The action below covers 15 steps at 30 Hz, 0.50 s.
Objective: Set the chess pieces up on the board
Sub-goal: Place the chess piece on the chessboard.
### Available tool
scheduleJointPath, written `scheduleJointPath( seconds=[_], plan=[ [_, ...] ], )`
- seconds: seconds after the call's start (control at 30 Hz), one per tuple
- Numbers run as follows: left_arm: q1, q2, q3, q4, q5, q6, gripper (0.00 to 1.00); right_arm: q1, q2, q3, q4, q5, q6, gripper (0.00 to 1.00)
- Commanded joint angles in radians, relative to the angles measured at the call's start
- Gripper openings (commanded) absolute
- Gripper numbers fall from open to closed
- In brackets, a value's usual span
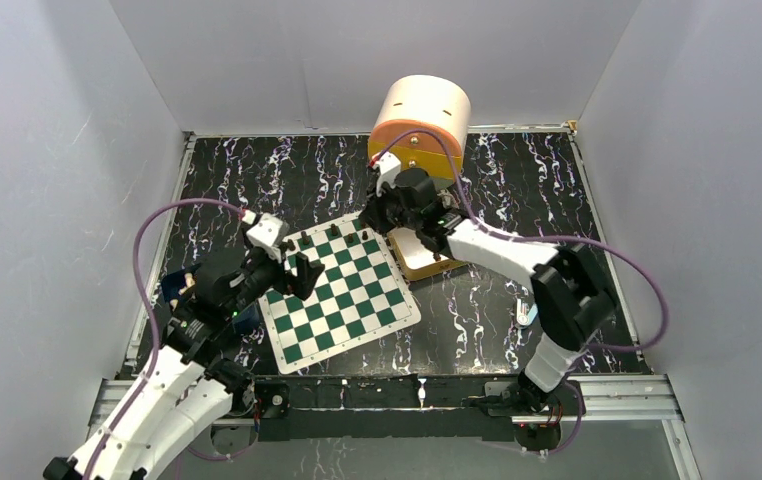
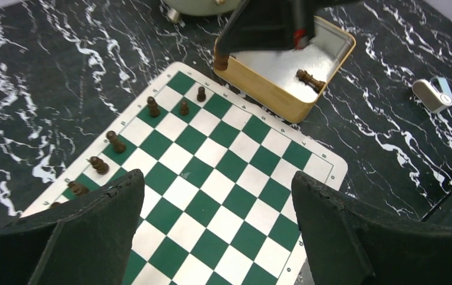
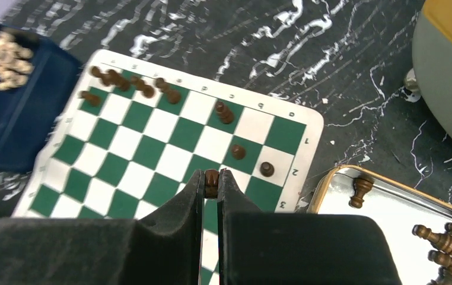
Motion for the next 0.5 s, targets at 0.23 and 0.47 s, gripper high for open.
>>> scheduleJointPath(
  seconds=[0.23,0.47],
  plan=[
    [0.004,-0.193,0.019,-0.056,-0.255,0.016,0.91,0.037,0.317,0.234,0.166,0.190,-0.070,0.11],
    [0.004,-0.244,0.019,-0.073,-0.335,0.023,0.91,0.053,0.436,0.322,0.180,0.230,-0.084,0.13]
  ],
)
